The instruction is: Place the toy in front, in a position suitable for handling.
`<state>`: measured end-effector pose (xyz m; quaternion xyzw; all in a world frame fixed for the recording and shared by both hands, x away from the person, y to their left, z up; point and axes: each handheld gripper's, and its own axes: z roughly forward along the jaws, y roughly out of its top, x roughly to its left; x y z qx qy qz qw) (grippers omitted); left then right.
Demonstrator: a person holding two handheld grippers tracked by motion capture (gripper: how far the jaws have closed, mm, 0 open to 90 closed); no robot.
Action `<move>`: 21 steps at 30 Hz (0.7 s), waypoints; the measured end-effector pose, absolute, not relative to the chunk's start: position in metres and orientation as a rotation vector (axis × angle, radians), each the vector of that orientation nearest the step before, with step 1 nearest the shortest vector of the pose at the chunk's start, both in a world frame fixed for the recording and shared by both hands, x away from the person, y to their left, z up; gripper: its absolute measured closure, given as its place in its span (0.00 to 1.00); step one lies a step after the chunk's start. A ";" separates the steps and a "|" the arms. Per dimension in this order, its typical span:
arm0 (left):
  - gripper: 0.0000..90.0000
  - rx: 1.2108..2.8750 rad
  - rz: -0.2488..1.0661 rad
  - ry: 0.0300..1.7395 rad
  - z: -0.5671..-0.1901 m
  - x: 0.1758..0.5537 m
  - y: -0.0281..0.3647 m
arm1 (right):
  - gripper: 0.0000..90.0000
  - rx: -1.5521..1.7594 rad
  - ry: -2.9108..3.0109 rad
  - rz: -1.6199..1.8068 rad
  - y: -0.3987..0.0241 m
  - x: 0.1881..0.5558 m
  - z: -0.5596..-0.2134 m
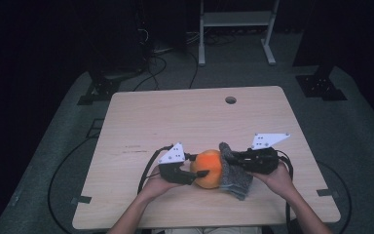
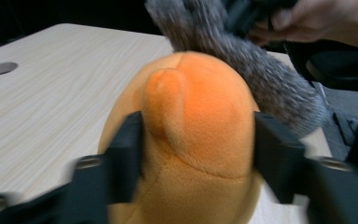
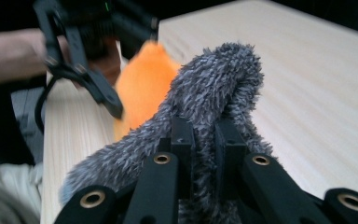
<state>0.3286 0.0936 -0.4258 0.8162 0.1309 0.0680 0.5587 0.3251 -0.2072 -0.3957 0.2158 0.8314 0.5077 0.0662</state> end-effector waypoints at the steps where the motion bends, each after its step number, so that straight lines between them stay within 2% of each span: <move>1: 0.30 1.924 0.141 0.327 -0.426 0.330 0.093 | 0.89 0.650 2.522 1.529 -0.207 0.324 -0.399; 3: 0.30 1.940 0.127 0.315 -0.427 0.331 0.090 | 0.89 0.636 2.545 1.512 -0.205 0.319 -0.400; 5: 0.40 1.955 0.146 0.298 -0.427 0.328 0.089 | 0.89 0.624 2.548 1.498 -0.206 0.316 -0.400; 7: 0.45 1.952 0.137 0.316 -0.428 0.327 0.089 | 0.89 0.651 2.562 1.513 -0.212 0.316 -0.404; 11: 0.47 1.938 0.122 0.313 -0.430 0.326 0.091 | 0.89 0.665 2.611 1.398 -0.224 0.311 -0.415; 14: 0.48 1.943 0.129 0.268 -0.432 0.323 0.088 | 0.89 0.689 2.576 1.471 -0.234 0.310 -0.406; 18: 0.48 1.973 0.157 0.164 -0.432 0.316 0.082 | 0.89 0.630 2.540 1.570 -0.223 0.315 -0.388; 21: 0.48 1.982 0.151 0.158 -0.432 0.315 0.086 | 0.89 0.612 2.587 1.556 -0.211 0.323 -0.393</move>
